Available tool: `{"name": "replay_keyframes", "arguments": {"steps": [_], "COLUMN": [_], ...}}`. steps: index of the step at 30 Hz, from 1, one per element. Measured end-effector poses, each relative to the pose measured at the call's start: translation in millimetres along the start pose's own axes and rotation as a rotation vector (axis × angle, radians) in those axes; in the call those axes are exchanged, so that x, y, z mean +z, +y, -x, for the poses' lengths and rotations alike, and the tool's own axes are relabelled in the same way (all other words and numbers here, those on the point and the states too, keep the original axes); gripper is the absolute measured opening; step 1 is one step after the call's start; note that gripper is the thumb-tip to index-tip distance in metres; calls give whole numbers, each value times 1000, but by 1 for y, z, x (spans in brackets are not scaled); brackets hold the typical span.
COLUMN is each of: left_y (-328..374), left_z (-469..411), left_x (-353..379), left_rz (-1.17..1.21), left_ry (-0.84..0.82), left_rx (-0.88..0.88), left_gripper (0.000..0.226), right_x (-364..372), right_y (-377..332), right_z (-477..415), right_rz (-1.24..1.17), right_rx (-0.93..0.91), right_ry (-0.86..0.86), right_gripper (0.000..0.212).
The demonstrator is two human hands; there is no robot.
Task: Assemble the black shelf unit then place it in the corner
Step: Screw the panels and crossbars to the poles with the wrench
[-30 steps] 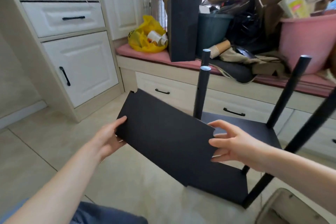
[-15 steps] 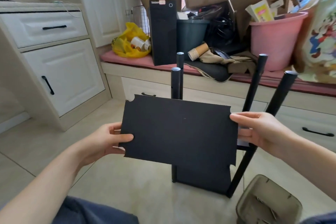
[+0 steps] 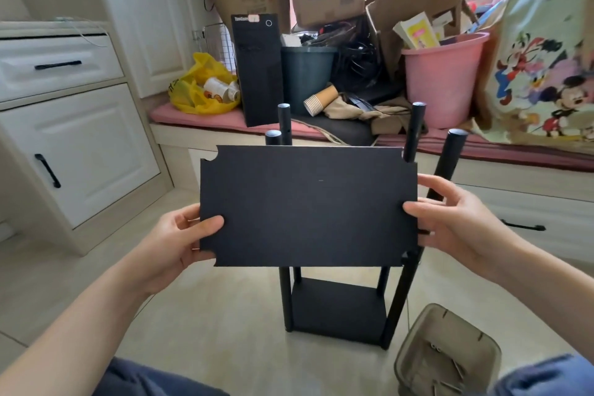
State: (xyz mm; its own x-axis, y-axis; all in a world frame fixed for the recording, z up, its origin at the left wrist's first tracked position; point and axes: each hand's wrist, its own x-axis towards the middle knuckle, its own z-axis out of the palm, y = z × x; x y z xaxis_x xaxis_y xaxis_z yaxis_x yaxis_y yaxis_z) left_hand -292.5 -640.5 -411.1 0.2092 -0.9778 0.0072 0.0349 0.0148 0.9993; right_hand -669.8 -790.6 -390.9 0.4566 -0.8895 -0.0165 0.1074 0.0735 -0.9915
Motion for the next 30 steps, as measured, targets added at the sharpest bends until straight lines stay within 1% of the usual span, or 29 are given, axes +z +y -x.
{"name": "replay_keyframes", "arguments": {"steps": [2, 4, 6, 7, 10, 13, 16, 17, 18, 21, 23, 26, 30], "left_y": [7, 19, 34, 42, 67, 91, 109, 113, 117, 123, 122, 114, 106], "left_z": [0, -3, -9, -13, -29, -51, -73, -80, -88, -107, -119, -134, -152], "left_x": [5, 11, 17, 21, 31, 38, 47, 50, 52, 54, 55, 58, 66], "left_rz": [15, 13, 4, -10, -88, -52, -34, -24, -11, 36, 54, 67, 110], "left_ry": [-2, 7, 44, 72, 173, 249, 250, 243, 237, 213, 200, 212, 281], "left_rx": [17, 39, 56, 67, 100, 117, 113, 109, 100, 61, 34, 2, -28], "left_gripper": [77, 70, 50, 44, 43, 30, 19, 18, 16, 15, 20, 30, 33], "right_x": [-1, 0, 0, 0, 0, -2, -9, -12, -15, -24, -29, -35, -41], "right_y": [-3, -12, -26, -35, -64, -95, -120, -127, -132, -141, -140, -132, -122], "right_z": [5, 9, 11, 12, 8, -4, -24, -31, -40, -63, -76, -93, -109], "right_rz": [40, 33, 32, 55, 170, 316, 401, 426, 445, 490, 490, 438, 419], "right_rx": [-17, -60, -120, -148, -218, -242, -246, -241, -229, -157, -108, -52, -3], "right_ry": [-23, 0, 26, 43, 101, 154, 243, 276, 298, 339, 345, 348, 345], "right_gripper": [74, 72, 62, 55, 38, 30, 14, 10, 11, 27, 31, 25, 23]}}
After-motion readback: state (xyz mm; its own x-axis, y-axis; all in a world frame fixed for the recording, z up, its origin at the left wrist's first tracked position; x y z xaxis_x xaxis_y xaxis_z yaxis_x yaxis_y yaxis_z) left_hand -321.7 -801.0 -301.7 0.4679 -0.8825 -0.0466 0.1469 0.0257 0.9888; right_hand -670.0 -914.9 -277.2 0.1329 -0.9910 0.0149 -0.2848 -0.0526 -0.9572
